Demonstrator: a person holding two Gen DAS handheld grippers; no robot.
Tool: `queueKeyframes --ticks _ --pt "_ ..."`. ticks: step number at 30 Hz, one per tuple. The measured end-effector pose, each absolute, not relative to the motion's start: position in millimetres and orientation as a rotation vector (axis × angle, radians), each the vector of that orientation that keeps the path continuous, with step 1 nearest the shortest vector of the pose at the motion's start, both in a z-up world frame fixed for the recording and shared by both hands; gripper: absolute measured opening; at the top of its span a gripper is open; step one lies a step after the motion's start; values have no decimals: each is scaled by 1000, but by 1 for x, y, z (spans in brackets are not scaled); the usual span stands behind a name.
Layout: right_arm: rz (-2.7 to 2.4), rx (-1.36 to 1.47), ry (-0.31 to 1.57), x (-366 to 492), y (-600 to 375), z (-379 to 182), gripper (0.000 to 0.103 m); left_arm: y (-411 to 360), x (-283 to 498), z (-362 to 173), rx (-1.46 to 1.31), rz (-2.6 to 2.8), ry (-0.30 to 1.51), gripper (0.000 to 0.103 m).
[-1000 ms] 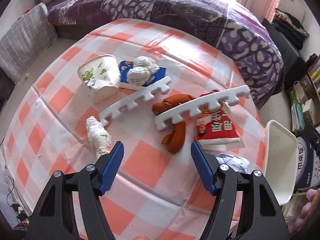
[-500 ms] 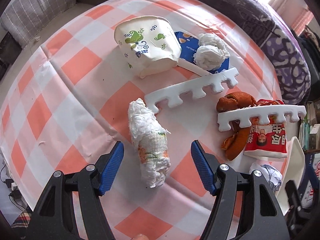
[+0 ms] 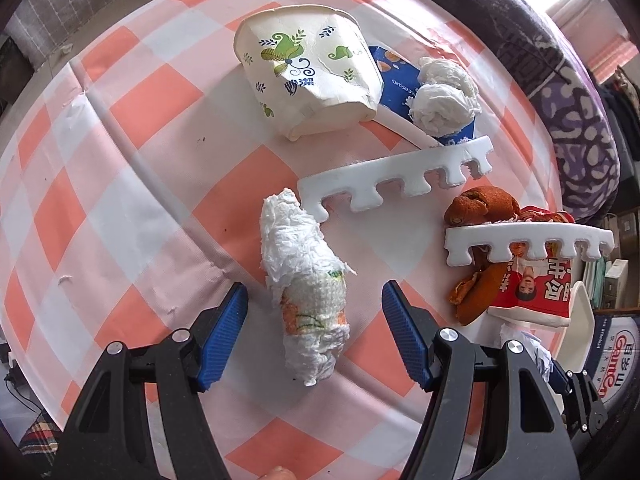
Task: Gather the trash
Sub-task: 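Grasp the tissue roll with the left tool while the right tool grasps crumpled paper, then carry both items to the white bin and open both tools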
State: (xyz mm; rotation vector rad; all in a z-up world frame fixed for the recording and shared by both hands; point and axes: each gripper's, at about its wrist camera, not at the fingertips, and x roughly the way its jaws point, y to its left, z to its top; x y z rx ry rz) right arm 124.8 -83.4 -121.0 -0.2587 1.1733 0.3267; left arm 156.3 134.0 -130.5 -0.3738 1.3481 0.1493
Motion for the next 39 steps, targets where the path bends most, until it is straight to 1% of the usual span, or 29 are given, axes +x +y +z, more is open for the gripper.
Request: queueKeyframes --ticks 2,3,4,5,6,7,16,22,30,39 --pt "348 -210 1180 125 -84 -118 55 134 156 -130 -359 158 1350 61" --pt "356 -185 1186 125 -84 -118 54 135 156 -129 -354 159 1348 55" --pt "360 -170 1190 125 -85 -117 54 135 156 -129 -348 158 1348 47" --pt "365 -158 1193 124 -84 -116 54 136 155 -128 -339 157 1349 42" --pt "371 -149 1193 123 -82 -115 54 136 155 -128 -334 148 1349 33" --pt "377 -143 1189 123 -82 -114 53 137 154 -127 -336 141 1349 31" --pt "376 -51 1057 120 -85 -82 53 141 151 -115 -365 128 1297 30" --pt "288 53 945 123 -103 -60 54 128 149 -88 -279 149 1167 30" --pt "164 108 816 125 -122 -45 54 100 142 -53 -157 204 946 30" --pt "100 131 776 122 -137 -39 54 71 133 -39 -83 188 865 30"
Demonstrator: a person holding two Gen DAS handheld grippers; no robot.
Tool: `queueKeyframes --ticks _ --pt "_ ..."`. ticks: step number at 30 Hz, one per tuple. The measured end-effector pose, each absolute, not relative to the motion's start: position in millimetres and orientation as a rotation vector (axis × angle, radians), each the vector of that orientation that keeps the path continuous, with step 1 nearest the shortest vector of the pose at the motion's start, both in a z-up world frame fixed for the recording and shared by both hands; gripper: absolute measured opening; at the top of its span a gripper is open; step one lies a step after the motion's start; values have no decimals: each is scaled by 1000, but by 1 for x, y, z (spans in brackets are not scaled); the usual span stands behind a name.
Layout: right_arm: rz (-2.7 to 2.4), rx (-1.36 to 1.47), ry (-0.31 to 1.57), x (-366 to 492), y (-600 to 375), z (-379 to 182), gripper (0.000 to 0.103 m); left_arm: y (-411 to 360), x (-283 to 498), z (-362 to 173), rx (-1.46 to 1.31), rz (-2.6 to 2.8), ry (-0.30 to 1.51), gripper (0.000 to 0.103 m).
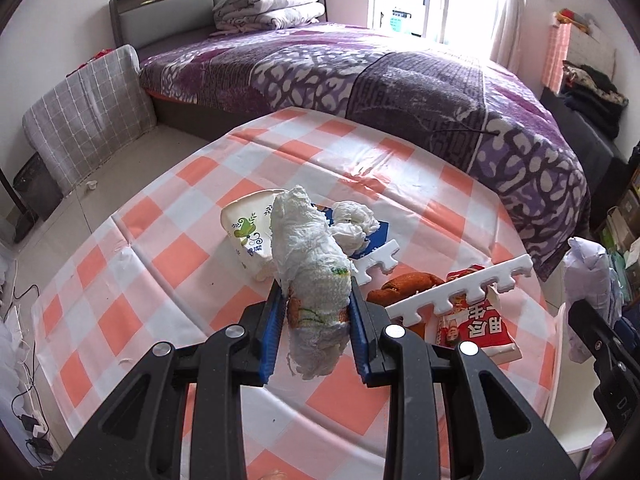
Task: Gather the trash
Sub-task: 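Carry both items to the white bin and open both tools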
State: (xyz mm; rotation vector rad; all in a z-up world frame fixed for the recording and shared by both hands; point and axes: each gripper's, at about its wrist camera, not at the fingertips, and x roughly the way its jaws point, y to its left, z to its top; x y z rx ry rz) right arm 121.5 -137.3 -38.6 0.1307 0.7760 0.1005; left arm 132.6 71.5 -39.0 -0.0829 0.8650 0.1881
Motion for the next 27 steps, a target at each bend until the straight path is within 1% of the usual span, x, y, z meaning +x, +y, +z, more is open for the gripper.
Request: queueKeyframes --ticks 12,27 --pt "54 154 759 112 -160 -33 54 36 129 -30 -59 126 855 30" --pt "-62 230 743 94 -220 -25 55 -20 120 -24 7 44 839 30"
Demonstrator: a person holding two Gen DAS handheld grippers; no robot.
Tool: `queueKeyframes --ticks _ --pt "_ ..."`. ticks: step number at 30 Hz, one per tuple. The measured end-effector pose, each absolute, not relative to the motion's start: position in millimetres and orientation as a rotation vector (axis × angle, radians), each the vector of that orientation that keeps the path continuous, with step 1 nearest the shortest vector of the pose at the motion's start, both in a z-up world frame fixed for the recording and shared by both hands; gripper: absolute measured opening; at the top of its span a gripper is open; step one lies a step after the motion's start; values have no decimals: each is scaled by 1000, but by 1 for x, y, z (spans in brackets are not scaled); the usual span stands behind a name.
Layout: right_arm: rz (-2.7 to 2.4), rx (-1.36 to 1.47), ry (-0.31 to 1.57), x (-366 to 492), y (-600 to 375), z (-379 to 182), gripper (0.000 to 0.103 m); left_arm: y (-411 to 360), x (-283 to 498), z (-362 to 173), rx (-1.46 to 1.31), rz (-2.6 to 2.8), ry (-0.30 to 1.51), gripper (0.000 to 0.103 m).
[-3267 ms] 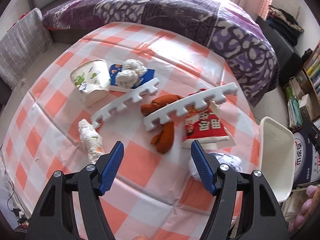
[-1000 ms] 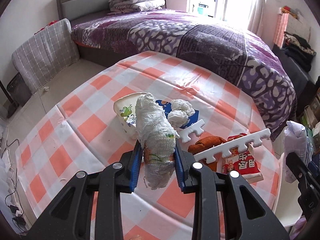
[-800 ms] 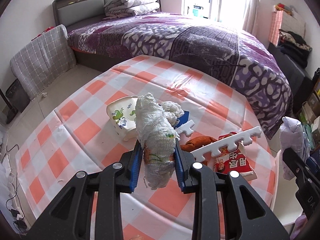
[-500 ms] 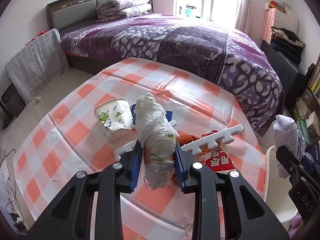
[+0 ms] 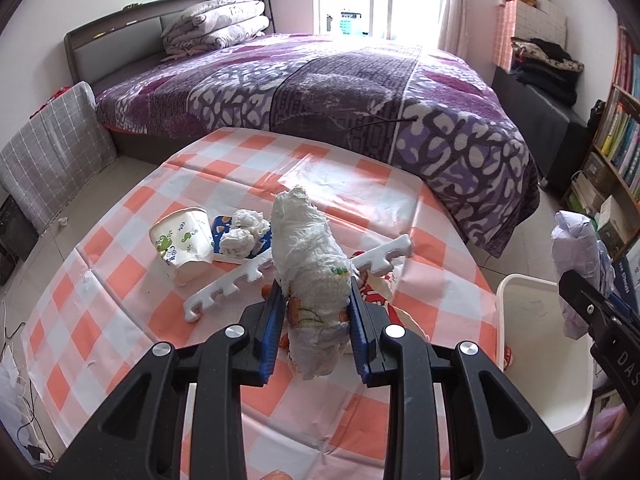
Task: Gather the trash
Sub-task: 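Carry both items to the white bin and open both tools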
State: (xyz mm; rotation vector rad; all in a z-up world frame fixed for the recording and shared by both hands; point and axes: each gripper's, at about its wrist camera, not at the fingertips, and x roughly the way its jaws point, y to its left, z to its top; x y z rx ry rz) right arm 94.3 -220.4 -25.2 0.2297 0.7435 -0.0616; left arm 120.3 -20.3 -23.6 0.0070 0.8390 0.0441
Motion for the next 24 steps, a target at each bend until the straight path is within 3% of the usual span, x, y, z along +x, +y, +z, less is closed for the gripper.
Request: queueKeyframes --ticks 12,19,24 --pt "-209 330 767 82 -281 -26 58 -56 113 -25 61 -19 845 30" --pt "-314 384 748 70 -312 -25 84 -77 109 -25 70 -73 857 30" --pt "-383 394 742 60 -331 -22 90 -92 106 -25 52 -131 888 30"
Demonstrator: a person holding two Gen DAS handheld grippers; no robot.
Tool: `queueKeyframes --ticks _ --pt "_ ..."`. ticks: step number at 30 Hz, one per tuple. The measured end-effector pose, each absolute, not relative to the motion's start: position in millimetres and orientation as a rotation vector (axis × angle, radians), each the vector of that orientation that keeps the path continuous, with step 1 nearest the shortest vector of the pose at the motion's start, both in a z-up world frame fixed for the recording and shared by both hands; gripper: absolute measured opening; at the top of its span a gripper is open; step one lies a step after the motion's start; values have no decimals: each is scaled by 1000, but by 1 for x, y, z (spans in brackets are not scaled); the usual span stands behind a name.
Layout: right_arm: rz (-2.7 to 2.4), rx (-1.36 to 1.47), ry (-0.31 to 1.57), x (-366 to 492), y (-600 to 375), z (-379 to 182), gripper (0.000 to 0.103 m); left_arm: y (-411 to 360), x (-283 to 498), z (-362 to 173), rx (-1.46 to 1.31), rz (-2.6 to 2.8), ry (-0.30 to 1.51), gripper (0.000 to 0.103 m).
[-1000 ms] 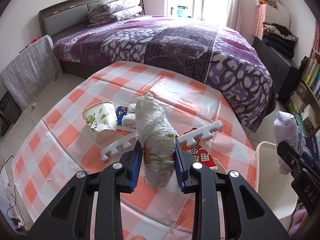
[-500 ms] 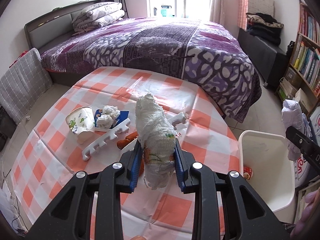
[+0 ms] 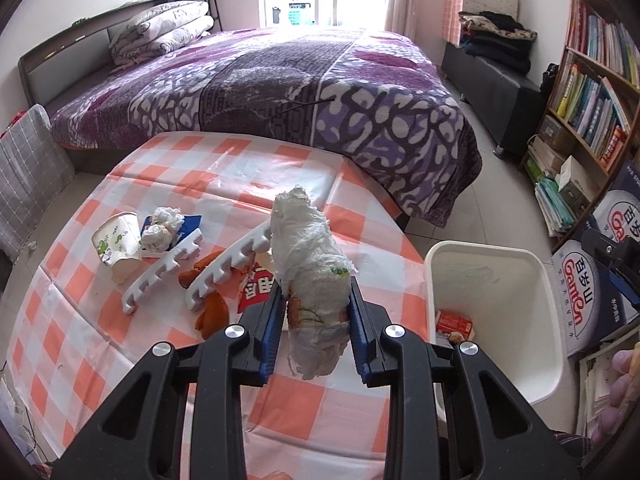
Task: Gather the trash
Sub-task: 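Carry both items to the white bin and open both tools, then move both tools back over the table toward the white foam strips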
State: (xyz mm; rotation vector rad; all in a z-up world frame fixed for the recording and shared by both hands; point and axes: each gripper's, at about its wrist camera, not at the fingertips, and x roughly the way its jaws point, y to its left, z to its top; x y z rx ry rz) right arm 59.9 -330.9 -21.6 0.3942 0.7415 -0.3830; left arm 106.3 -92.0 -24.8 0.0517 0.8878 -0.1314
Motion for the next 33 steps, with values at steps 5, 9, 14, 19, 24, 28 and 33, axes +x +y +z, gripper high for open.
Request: queueKeyframes --ticks 5,9,14,19,24,28,33 --pt "-432 384 729 53 -343 -17 93 -115 106 -28 35 -203 934 30" --pt "-455 388 715 48 -352 -14 94 -136 105 -32 6 -280 989 30" --pt "-476 437 692 42 -369 -9 94 -163 108 -40 -96 -406 1094 30" --pt "-498 497 665 34 -385 -6 94 -191 108 -47 -191 -525 1174 31" --pt "-495 534 650 33 -389 -2 94 -205 113 -49 -236 -586 1216 53" --pt "-475 517 635 41 -378 11 94 -201 118 -45 -211 -568 1213 55" --pt "-437 451 646 62 -350 25 96 -175 128 -35 -160 -516 1171 59"
